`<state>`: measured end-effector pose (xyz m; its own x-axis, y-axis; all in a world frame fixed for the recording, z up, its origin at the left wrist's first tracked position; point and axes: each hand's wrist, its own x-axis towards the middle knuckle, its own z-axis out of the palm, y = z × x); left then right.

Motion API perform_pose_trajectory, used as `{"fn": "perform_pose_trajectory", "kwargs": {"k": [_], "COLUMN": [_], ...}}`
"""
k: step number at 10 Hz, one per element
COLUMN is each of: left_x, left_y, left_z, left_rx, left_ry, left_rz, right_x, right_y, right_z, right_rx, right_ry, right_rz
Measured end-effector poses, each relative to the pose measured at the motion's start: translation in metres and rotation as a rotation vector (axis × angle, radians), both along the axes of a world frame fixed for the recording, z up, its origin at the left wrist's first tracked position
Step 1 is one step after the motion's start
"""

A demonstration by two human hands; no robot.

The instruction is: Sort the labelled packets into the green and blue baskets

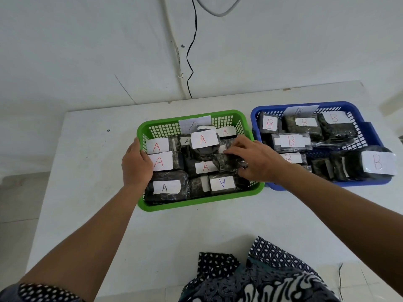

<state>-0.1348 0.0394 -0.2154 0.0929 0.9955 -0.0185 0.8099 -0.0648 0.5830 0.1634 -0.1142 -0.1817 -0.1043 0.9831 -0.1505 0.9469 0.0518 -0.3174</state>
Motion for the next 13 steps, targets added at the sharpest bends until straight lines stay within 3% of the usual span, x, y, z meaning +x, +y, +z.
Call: {"fn": "perform_pose_trajectory", "kwargs": {"k": [2,3,5,8,10,13], "left_x": [0.000,0.000,-0.001,-0.001,-0.003,0.029], "left_y": [0.000,0.001,0.000,0.001,0.000,-0.036], "left_z": [0.000,0.000,0.000,0.000,0.003,0.027], "left_rx": [0.003,-0.006,0.002,0.015,0.018,0.197], "left_ry": [0.000,0.005,0.007,0.007,0.027,0.107], "left_rz": [-0.002,-0.006,-0.007,-0.025,-0.056,-0.151], "right_x": [0.003,-0.002,-0.010,-0.024,-0.021,0.010], "right_y": [0.008,0.014,0.012,0.001,-0.005,-0.036], "right_z": [0.005,-0.001,-0.010,-0.015,-0.014,-0.001], "right_rx": [-0.174,-0.193,-0.163,0.077,0.186,0.376], "right_ry": [0.277,0.324,0.293,0.056,0.077,-0.087], "right_rz": [-0.107,-0.128,-0.194,-0.193,-0.223,-0.323]}}
